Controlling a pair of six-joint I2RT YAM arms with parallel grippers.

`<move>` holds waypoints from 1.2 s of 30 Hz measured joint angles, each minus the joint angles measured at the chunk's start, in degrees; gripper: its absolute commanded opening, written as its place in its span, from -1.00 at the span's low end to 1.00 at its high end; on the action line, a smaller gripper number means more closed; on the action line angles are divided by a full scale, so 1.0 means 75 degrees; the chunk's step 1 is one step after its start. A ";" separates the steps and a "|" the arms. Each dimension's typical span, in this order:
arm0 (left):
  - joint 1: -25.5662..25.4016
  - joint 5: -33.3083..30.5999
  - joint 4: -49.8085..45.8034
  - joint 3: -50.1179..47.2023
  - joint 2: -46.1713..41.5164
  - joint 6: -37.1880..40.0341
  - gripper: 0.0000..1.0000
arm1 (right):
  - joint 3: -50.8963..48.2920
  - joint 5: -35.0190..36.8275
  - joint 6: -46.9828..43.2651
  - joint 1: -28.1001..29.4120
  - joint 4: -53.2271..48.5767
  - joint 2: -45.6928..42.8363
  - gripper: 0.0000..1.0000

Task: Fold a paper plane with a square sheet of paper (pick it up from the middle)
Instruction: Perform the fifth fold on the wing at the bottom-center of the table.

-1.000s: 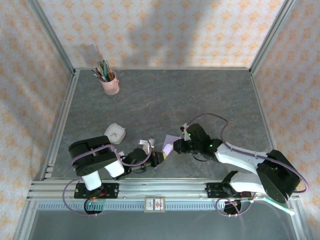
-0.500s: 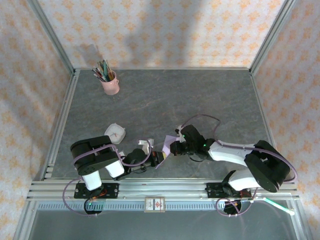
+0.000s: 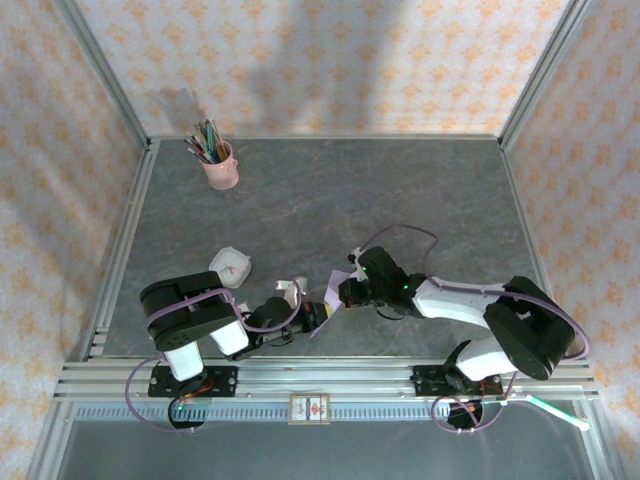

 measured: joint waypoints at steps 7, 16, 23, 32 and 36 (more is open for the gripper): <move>0.0000 0.0000 -0.0242 0.0090 -0.0061 -0.0020 -1.00 | 0.0184 0.0192 -0.0114 0.0000 -0.0012 0.0291 -0.90; 0.0000 0.0000 -0.0653 0.0256 -0.0137 -0.0023 -1.00 | 0.0207 0.0402 -0.0181 0.0000 -0.0082 0.0513 -0.90; 0.0000 -0.0009 -0.0752 0.0289 -0.0163 -0.0038 -1.00 | 0.0286 0.0551 -0.0236 0.0000 -0.0143 0.0580 -0.90; -0.0006 -0.0090 -0.1180 0.0402 -0.0291 -0.0154 -1.00 | 0.0358 0.0624 -0.0347 0.0000 -0.0166 0.0740 -0.88; -0.0006 -0.0114 -0.1376 0.0458 -0.0338 -0.0192 -1.00 | 0.0411 0.0653 -0.0376 0.0000 -0.0169 0.0857 -0.87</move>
